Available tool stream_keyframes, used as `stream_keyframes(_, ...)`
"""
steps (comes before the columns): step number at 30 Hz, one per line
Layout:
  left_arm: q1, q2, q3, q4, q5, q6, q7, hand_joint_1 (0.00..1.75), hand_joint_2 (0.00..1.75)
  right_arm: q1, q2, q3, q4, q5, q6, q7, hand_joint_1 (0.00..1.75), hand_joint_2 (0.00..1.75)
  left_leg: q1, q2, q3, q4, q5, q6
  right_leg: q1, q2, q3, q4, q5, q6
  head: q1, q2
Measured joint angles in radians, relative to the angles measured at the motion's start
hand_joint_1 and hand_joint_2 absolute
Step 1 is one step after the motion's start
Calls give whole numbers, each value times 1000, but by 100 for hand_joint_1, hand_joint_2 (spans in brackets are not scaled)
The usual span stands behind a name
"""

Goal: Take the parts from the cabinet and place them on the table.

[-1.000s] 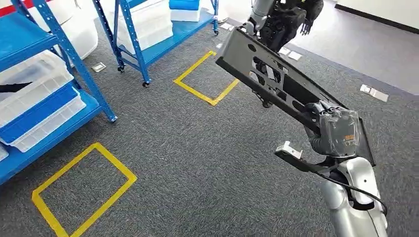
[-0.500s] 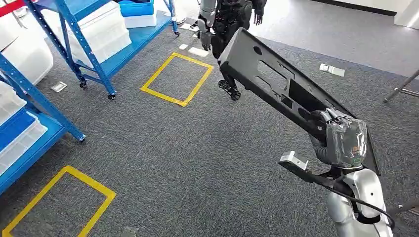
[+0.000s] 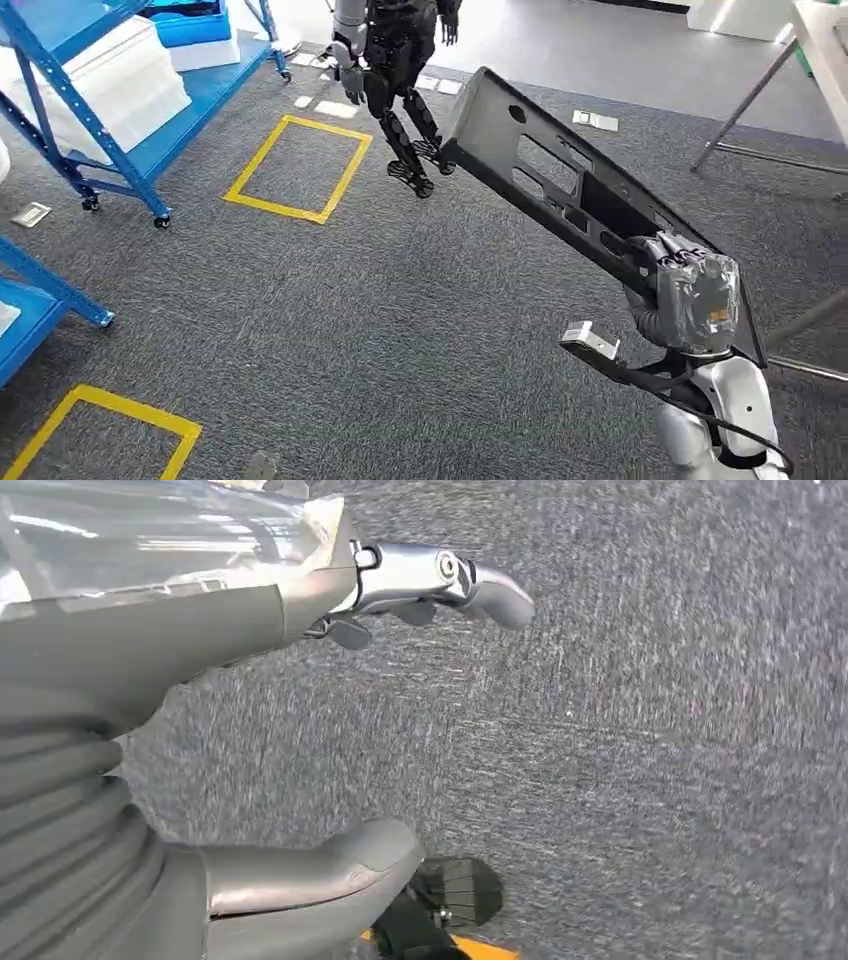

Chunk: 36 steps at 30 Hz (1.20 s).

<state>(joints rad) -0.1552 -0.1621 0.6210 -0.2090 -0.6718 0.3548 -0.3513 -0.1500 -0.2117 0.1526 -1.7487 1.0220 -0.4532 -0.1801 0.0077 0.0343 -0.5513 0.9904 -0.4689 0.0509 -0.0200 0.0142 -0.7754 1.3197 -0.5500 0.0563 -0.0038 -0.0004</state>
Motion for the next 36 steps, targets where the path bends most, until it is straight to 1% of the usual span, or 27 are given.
stream_keyframes(1, 0, 0, 0, 0, 0, 0, 0, 0, 175, 3, 0, 0, 0, 0, 0, 0, 175, 175, 0, 14, 0, 0, -1, -1, -3, -2, 10, -15, 9, 8, 0, 0)
stream_keyframes(3, 0, -1, 0, 0, 2, 0, 0, 0, 175, 1, 0, 2, 0, 1, 0, 0, 175, 175, 1, 38, 3, 0, -4, -6, -8, -19, 101, -167, 63, 29, 0, 0)
stream_keyframes(4, 0, -3, 0, 0, 3, 0, 0, 0, 175, 0, 0, 2, 0, 1, 0, 0, 175, 175, 1, 48, 6, 1, -6, -10, -11, -52, 160, -267, 89, 36, 0, 0)
stream_keyframes(5, 1, -2, 1, 0, 8, 0, 0, 0, 175, -2, 0, 3, 0, 1, 0, 0, 175, 175, -5, 58, 8, 3, -11, -17, -8, -102, 193, -328, 96, 28, 1, 0)
stream_keyframes(6, 3, -3, 1, 0, 10, 3, -2, 0, 175, -4, 2, 6, 1, 2, 0, 0, 175, 175, -9, 68, 10, 4, -15, -24, 7, -96, 197, -330, 107, 19, 0, 0)
stream_keyframes(9, 10, -5, 3, 0, 11, 11, -3, 0, 175, -8, 2, 9, 6, 3, -2, -1, 175, 175, -6, 101, 20, 1, -17, -38, 10, -57, 186, -327, 112, -3, -1, 0)
stream_keyframes(10, 13, -6, 4, 0, 11, 13, -3, 0, 175, -10, 3, 10, 6, 6, -3, -1, 175, 175, 0, 99, 14, 15, -27, -47, -11, -44, 191, -332, 118, -15, -1, 0)
stream_keyframes(11, 15, -5, 5, 0, 12, 14, -3, 0, 175, -11, 5, 11, 6, 11, -6, 0, 175, 175, 4, 43, 5, 43, -49, -50, -9, -33, 190, -332, 118, -18, -6, 0)
stream_keyframes(12, 23, -5, 6, 0, 13, 15, -3, 0, 175, -15, 8, 13, 6, 17, -7, 2, 175, 175, 5, 3, -21, 104, -89, -50, -9, -25, 190, -332, 118, -26, -8, 0)
stream_keyframes(13, 31, -4, 8, 0, 14, 15, -3, 0, 175, -16, 12, 15, 8, 22, -8, 3, 175, 175, 5, -22, -64, 194, -139, -52, -8, -13, 188, -332, 119, -36, -10, 0)
stream_keyframes(14, 39, -4, 8, 1, 14, 15, -3, 0, 175, -15, 15, 15, 9, 23, -10, 5, 175, 175, 5, -33, -102, 269, -172, -54, -5, 0, 187, -332, 119, -36, -10, 0)
stream_keyframes(16, 49, -4, 9, 1, 16, 15, -3, 0, 175, -12, 18, 16, 10, 24, -11, 6, 175, 175, 5, -37, -136, 328, -186, -54, -3, 16, 187, -332, 120, -36, -10, 0)
stream_keyframes(17, 55, -4, 9, 2, 18, 15, -3, 0, 175, -10, 21, 16, 12, 26, -12, 7, 175, 175, 5, -38, -144, 336, -176, -53, -2, 28, 187, -331, 120, -36, -10, 0)
stream_keyframes(18, 58, -4, 9, 2, 18, 15, -3, 0, 175, -9, 23, 16, 14, 29, -12, 9, 175, 175, 6, -38, -131, 294, -136, -50, -2, 44, 188, -330, 120, -36, -10, 0)
stream_keyframes(20, 59, -4, 10, 2, 18, 13, -3, 0, 175, -9, 24, 16, 16, 34, -13, 15, 175, 175, 10, -57, -55, 128, -38, -45, -3, 70, 191, -327, 119, -35, -10, 0)
stream_keyframes(21, 60, -3, 10, 2, 18, 13, -3, 0, 175, -9, 27, 16, 17, 40, -16, 18, 175, 175, 16, -114, -22, 54, -9, -43, -4, 80, 188, -324, 119, -34, -10, 0)
stream_keyframes(22, 61, -3, 11, 2, 18, 13, -3, 0, 175, -12, 29, 15, 19, 47, -20, 21, 175, 175, 21, -147, -13, 25, -18, -45, 10, 91, 178, -313, 117, -29, -8, 0)
stream_keyframes(25, 61, -2, 16, 2, 16, 12, -7, 0, 175, 3, 31, 14, 21, 56, -26, 23, 175, 175, 2, -107, -16, 32, -16, -33, -3, 125, 165, -324, 129, -6, -8, 0)
stream_keyframes(26, 59, -2, 16, 2, 13, 12, -9, 0, 175, 8, 31, 11, 21, 58, -28, 23, 175, 175, 7, -90, -12, 16, -6, -20, 6, 136, 153, -324, 130, 4, -6, 0)
stream_keyframes(27, 56, -2, 17, 2, 13, 12, -10, 0, 175, 14, 32, 8, 22, 58, -30, 23, 175, 175, 5, -76, -6, 5, 1, -10, 1, 74, 144, -296, 118, -1, -6, 0)
stream_keyframes(28, 56, 0, 19, 2, 13, 12, -11, 0, 175, 11, 33, 7, 23, 58, -34, 23, 175, 175, 5, -62, -6, 3, 3, -1, 5, 29, 119, -246, 90, -7, 3, 0)
stream_keyframes(30, 57, 2, 20, 2, 13, 12, -12, 0, 175, 13, 36, 4, 25, 58, -39, 23, 175, 175, 0, -30, -6, 3, 2, -1, 4, 5, 43, -89, 25, -13, 3, 0)
stream_keyframes(31, 58, 3, 21, 2, 13, 12, -12, 0, 175, 15, 37, 2, 29, 58, -39, 23, 175, 175, -2, -13, -7, 3, 2, -1, 3, 1, 11, -20, 3, -11, 2, 0)
stream_keyframes(32, 58, 4, 21, 2, 13, 12, -12, 0, 175, 19, 37, -1, 33, 58, -39, 23, 175, 175, -3, 1, -8, 4, 1, -1, 1, -1, 3, -1, 3, -3, 3, 0)
stream_keyframes(33, 58, 4, 23, 2, 13, 12, -12, 0, 175, 21, 37, -5, 36, 56, -39, 21, 175, 175, -3, 14, -8, 4, 1, -2, -2, -4, 22, -33, 17, 6, 3, 0)
stream_keyframes(35, 58, 3, 23, 2, 13, 12, -11, 0, 175, 20, 37, -9, 41, 45, -39, 13, 175, 175, -2, 38, -7, 4, -2, -7, -8, -29, 130, -219, 76, 27, 4, 0)
stream_keyframes(36, 58, 3, 23, 2, 13, 12, -10, 0, 175, 19, 37, -9, 42, 42, -39, 12, 175, 175, -3, 48, -3, 6, -4, -12, -12, -75, 189, -316, 96, 31, 4, 0)
